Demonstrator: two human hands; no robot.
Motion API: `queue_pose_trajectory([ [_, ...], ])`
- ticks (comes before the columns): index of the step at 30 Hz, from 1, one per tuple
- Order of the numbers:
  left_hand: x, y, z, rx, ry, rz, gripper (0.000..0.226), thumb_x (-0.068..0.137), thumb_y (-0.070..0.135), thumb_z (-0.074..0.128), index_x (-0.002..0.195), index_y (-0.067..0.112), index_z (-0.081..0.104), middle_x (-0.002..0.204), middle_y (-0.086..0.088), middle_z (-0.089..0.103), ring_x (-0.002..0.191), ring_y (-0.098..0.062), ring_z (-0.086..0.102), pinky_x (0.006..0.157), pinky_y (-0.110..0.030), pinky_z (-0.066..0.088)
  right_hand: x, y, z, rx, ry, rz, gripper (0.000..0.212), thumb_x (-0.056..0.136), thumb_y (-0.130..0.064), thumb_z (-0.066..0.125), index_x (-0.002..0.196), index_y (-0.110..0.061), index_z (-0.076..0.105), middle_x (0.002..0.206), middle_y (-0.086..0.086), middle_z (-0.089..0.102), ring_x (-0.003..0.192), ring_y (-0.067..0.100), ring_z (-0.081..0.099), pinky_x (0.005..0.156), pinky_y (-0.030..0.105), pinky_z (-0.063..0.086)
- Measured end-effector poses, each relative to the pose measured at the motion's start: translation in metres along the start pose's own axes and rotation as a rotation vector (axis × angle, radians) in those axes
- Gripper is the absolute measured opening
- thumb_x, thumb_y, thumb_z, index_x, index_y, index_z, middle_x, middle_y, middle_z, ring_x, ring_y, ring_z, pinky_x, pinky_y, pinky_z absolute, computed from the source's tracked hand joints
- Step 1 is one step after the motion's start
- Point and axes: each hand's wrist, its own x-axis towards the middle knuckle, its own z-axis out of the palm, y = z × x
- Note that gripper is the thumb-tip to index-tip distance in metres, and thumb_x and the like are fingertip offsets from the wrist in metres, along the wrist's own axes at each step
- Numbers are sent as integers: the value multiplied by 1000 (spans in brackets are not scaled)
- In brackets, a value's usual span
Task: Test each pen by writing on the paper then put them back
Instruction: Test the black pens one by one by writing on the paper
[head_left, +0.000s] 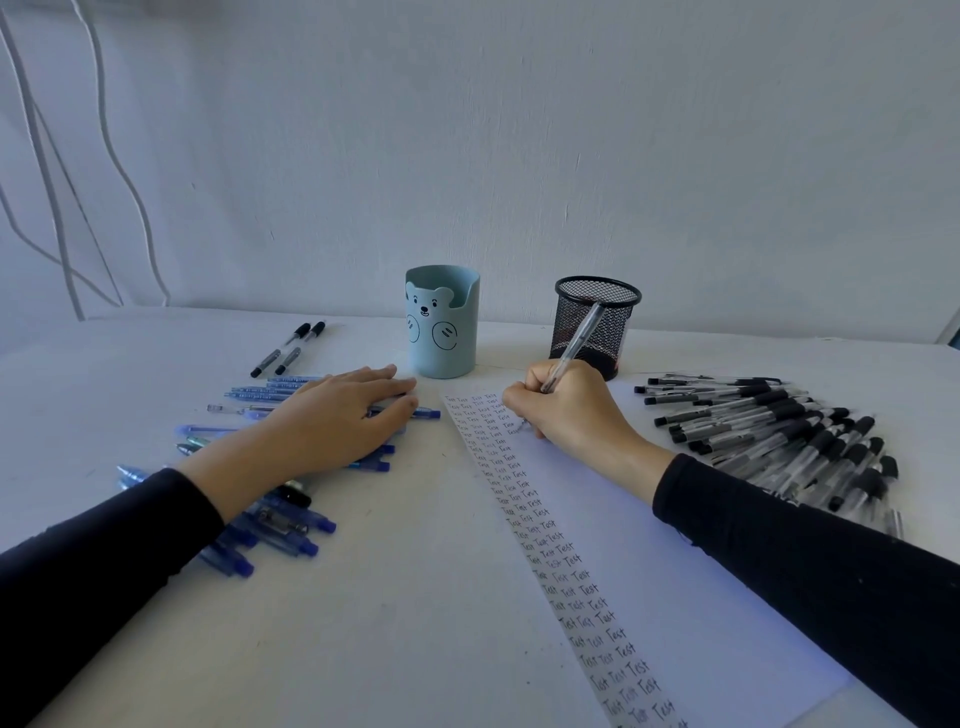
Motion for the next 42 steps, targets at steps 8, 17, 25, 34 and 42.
queue_pose_trajectory([
  [8,0,-2,2,-8,7,4,55,99,58,20,150,37,28,159,10,21,147,-10,17,121,-35,12,5,-34,-31,-55,-98,-20,37,98,-41,52,83,-8,60,49,0,53,45,10,50,52,23,43],
  [17,1,-4,3,10,7,-10,58,98,53,21,152,33,25,160,11,19,147,-10,17,121,-33,11,-10,-40,-57,-622,-194,-257,23,104,-43,29,96,-22,36,53,-5,45,41,11,46,43,23,29],
  [25,4,-5,4,30,11,-7,53,102,49,21,152,33,24,160,11,18,147,-9,15,121,-33,11,-18,-21,-55,-628,-410,-427,39,103,-29,45,142,-23,51,140,-6,57,125,6,54,102,18,39],
  [34,4,-8,6,14,22,8,60,96,57,20,151,34,27,159,13,19,147,-8,15,121,-32,10,-24,-4,-34,-697,-686,-243,50,107,-26,30,155,-17,19,162,-8,6,149,3,-3,118,22,-12],
  [42,6,-11,5,-104,352,132,70,91,70,29,140,24,49,146,6,45,137,-16,36,111,-29,23,12,8,-105,-557,-116,-59,18,94,-18,56,96,-20,74,90,-7,72,77,15,66,73,26,49],
])
